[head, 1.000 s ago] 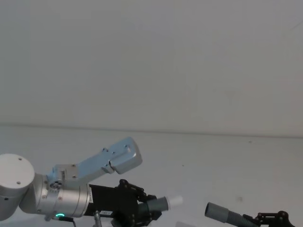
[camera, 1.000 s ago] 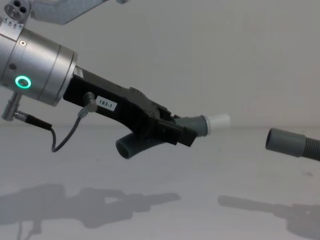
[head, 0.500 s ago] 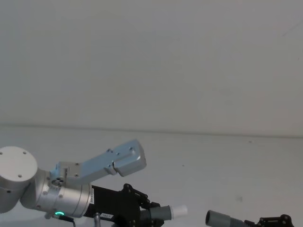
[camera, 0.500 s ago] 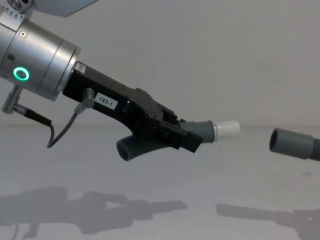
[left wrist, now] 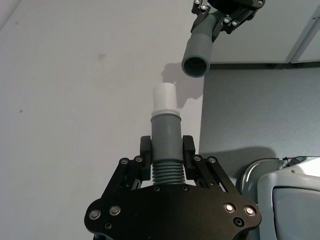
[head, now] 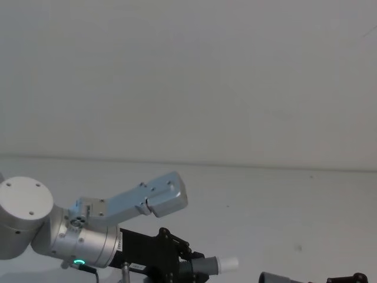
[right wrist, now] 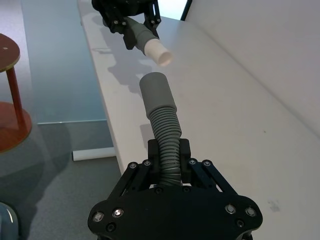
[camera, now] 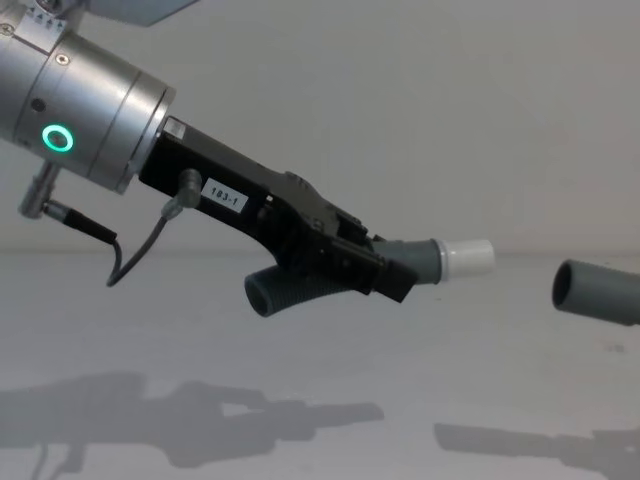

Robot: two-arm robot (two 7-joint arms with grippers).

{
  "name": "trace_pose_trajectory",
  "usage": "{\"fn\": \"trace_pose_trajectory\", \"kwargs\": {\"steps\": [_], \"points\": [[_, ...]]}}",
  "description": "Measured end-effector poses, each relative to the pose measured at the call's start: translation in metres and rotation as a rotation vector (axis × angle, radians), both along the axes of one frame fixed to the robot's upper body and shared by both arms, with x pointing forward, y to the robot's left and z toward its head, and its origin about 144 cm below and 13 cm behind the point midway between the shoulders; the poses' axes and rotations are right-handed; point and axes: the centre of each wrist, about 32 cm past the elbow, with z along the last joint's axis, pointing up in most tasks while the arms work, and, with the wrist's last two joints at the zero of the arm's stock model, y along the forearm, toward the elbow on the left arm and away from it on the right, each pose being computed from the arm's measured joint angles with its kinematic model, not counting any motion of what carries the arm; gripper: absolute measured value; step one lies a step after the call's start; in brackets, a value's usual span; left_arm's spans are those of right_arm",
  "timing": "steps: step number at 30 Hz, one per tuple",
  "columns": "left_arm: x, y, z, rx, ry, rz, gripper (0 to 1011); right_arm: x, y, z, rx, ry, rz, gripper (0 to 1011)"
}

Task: Use both hands to pick up one end of the pipe from the table, align the ends, and insert them.

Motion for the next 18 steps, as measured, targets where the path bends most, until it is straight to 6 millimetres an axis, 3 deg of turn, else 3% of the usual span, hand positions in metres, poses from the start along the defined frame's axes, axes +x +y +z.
{"fn": "trace_pose_trajectory", "kwargs": {"steps": [18], "points": [[0.0001, -0.0079, 0.0020, 0.004, 0.018, -0.043, 327, -0.0006, -0.0033, 0.0007, 0.004, 0.000, 0.023, 204]]}}
